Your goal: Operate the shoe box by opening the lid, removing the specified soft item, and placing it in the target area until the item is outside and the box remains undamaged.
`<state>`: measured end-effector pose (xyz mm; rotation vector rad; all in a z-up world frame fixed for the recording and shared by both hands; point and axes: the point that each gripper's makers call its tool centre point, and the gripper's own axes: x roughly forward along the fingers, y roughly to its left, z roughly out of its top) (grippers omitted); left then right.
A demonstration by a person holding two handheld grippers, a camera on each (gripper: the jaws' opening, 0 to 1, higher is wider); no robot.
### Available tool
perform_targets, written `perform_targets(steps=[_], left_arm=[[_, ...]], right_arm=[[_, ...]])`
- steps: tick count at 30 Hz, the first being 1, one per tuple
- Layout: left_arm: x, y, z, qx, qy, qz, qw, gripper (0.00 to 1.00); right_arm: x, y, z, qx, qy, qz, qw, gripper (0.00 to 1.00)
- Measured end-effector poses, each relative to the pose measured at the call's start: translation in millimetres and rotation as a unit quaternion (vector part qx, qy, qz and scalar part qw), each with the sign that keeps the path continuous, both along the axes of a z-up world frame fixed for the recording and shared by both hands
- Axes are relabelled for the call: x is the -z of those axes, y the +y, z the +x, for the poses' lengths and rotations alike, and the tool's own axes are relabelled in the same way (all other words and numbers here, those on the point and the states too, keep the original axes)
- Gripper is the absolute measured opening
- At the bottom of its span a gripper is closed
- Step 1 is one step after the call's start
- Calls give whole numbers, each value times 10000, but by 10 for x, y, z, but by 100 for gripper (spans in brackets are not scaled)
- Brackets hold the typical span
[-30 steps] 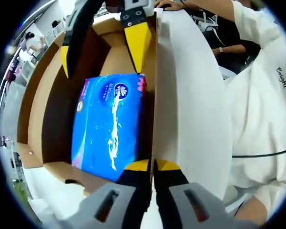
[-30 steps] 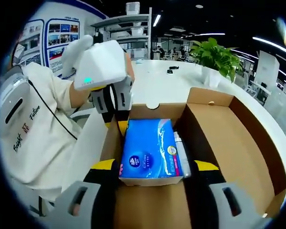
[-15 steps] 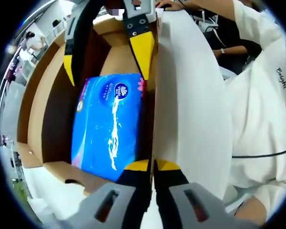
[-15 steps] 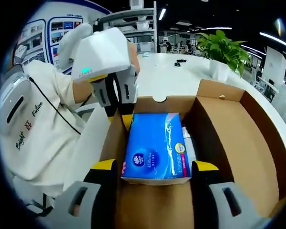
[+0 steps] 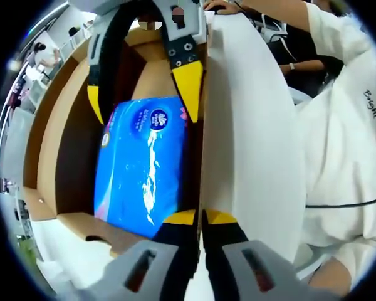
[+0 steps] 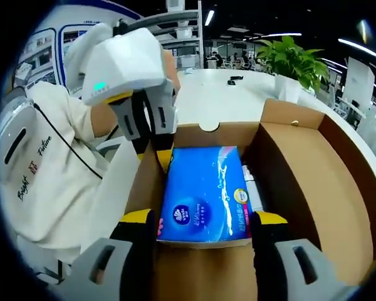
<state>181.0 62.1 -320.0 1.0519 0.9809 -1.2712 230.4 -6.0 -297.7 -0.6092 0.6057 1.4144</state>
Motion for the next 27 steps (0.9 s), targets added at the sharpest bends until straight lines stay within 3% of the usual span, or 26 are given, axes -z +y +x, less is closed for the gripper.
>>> perform_targets(steps=[5, 18, 27], left_arm=[[2, -2, -1, 2, 5, 10, 10000, 2], [5, 8, -2, -13, -5, 67, 10000, 2], [0, 15, -6, 6, -30, 6, 10000, 2]], right_arm=[[53, 41, -37, -202, -147, -68, 9997, 69], [91, 65, -47, -231, -223, -228, 9992, 70], [99, 32, 11, -64, -110, -142, 9998, 68]])
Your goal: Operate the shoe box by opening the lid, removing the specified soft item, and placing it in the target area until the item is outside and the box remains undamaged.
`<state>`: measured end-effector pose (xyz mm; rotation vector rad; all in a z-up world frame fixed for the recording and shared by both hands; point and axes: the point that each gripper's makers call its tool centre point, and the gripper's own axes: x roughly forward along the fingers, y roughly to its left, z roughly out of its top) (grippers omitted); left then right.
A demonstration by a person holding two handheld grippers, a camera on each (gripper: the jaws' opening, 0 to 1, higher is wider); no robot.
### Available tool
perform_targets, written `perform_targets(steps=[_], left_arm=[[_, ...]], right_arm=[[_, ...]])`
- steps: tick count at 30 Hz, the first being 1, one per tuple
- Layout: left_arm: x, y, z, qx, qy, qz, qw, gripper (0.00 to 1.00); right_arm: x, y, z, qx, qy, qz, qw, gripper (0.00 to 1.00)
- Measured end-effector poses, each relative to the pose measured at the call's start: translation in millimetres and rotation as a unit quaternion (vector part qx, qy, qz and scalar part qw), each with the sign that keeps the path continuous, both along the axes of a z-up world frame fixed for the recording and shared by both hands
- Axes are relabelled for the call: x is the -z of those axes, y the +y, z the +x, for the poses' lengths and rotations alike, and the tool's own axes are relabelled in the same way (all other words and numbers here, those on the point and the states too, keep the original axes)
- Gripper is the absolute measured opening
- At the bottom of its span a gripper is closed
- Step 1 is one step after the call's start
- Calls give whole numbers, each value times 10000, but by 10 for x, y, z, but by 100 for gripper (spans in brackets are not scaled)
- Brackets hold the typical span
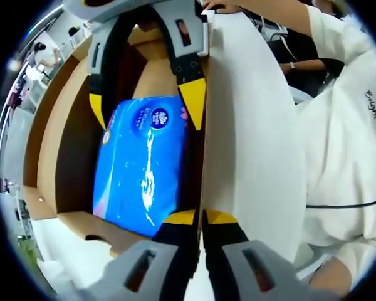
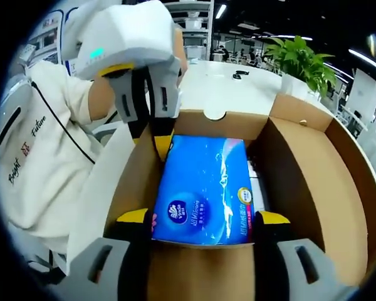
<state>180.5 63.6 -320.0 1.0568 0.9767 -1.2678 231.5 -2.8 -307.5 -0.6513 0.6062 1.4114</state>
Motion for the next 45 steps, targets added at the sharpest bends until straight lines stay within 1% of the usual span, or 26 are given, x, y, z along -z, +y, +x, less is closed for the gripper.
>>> perform_targets(steps=[5, 9, 19, 24, 31, 37, 39, 45], left_arm=[[2, 0, -1, 9, -11, 9, 10000, 2], [-1, -1, -1, 5, -3, -19, 10000, 2], [4, -2, 1, 4, -5, -14, 10000, 2], [6, 0, 4, 8, -12, -11, 10000, 2], [7, -2, 4, 7, -9, -12, 10000, 3], [8, -7, 4, 19, -13, -8, 10000, 2], [9, -7, 2, 22, 12, 2, 10000, 2], [6, -12, 3, 23, -1, -20, 10000, 2]], right_arm=[[8, -30, 7, -13, -48, -94, 9999, 68], [9, -120, 25, 51, 23, -139, 9999, 68], [15, -214, 12, 43, -3, -209, 9998, 68], [22, -327, 12, 6, -27, -414, 9991, 67], [26, -426, 29, -42, -12, -489, 9988, 67], [14, -609, 36, -35, -12, -622, 9981, 67], [21, -622, 31, -44, -7, -702, 9975, 67], [31, -786, 9, 21, -15, -981, 9952, 67]])
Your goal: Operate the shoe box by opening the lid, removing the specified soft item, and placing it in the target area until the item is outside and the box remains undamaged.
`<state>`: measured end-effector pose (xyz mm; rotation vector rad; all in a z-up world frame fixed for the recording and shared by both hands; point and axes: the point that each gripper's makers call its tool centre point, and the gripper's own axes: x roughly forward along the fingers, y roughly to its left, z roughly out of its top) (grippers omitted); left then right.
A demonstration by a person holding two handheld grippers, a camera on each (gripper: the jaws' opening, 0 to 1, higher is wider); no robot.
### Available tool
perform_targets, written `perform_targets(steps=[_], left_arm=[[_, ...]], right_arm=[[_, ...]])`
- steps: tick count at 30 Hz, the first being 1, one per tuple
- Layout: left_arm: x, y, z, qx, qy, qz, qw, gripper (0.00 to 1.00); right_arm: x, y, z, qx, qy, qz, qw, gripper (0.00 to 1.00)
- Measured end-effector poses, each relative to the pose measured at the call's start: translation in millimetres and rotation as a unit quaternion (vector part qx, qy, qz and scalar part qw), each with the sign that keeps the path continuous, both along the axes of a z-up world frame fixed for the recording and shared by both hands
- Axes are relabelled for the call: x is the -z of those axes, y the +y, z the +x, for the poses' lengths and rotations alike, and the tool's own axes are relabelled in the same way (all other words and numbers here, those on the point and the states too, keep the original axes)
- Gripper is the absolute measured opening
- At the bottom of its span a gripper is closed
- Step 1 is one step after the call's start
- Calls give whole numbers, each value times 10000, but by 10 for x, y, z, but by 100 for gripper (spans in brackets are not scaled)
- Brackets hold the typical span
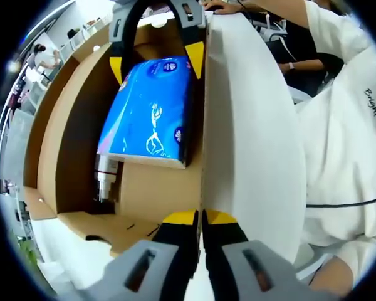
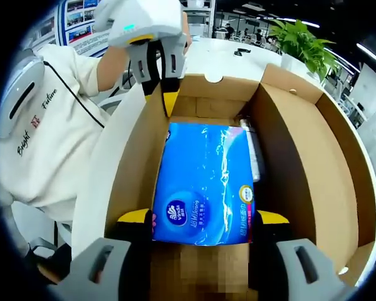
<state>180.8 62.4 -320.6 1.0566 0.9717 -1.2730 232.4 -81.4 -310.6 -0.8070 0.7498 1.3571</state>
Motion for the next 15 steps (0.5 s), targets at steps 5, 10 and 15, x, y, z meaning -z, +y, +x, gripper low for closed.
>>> perform_targets(steps=[5, 10, 15], left_arm=[[-1, -1, 1, 0, -6, 18, 10000, 2], [-1, 1, -1, 1, -20, 29, 10000, 2], [-2, 4, -2, 1, -8, 40, 10000, 2]], right_arm=[[-1, -125, -31, 83, -39, 26, 10000, 67], [-6, -193, -33, 96, -14, 166, 9998, 67], [4, -226, -42, 76, -42, -11, 10000, 67]])
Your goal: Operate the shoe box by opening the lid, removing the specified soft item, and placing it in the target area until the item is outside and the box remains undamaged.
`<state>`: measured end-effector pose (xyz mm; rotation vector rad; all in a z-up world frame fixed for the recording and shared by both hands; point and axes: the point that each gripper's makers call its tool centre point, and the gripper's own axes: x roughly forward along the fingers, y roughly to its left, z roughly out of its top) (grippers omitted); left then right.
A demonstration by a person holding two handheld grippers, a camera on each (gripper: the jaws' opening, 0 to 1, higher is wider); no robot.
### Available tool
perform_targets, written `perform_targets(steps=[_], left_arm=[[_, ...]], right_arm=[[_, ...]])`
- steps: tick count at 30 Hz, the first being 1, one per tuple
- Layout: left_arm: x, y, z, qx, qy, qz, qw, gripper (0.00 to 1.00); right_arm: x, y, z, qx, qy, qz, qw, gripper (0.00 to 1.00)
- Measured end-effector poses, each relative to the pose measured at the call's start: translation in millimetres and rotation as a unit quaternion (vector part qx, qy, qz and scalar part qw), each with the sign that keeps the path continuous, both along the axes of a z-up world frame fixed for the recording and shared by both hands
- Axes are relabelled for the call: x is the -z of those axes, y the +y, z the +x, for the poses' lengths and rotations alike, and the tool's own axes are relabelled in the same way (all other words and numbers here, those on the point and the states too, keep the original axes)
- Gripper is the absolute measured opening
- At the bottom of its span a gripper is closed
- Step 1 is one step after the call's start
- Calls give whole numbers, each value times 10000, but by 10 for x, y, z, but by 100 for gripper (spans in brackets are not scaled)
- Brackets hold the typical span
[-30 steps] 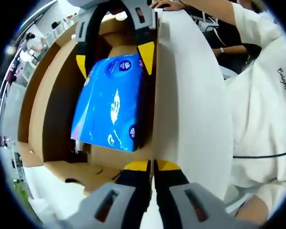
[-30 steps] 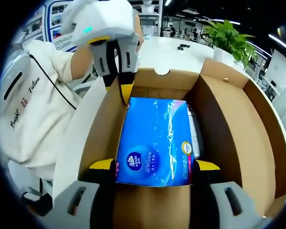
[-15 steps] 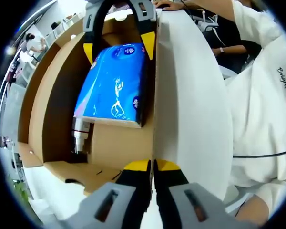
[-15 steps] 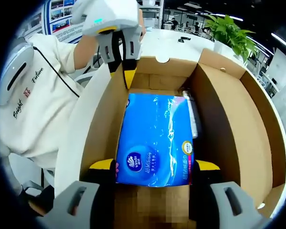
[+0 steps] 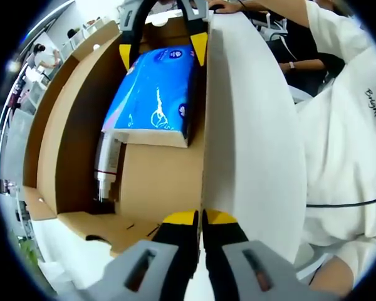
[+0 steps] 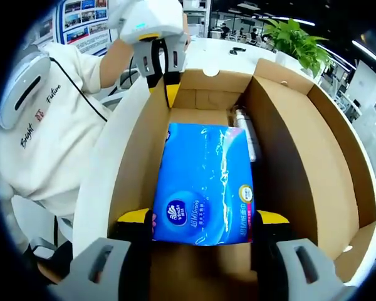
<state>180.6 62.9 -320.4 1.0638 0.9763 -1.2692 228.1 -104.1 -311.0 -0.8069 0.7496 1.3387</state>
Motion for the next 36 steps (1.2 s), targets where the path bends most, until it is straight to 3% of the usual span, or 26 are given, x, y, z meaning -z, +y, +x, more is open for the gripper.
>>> perform_targets(steps=[10, 16, 19, 36], left_arm=[[-3, -2, -9, 199, 41, -34, 9998, 1], [0, -4, -12, 290, 10, -23, 9996, 1], [1, -3, -13, 274, 8, -18, 9996, 1], [-1, -1, -11, 240, 6, 1, 9997, 2]], right_arm=[[10, -161, -14, -105, -74, -687, 9976, 67], [24, -176, -9, -123, -94, -698, 9974, 68], [35, -156, -35, 130, -141, -691, 9974, 72], [55, -75, 38, 47, -174, -879, 9960, 73]])
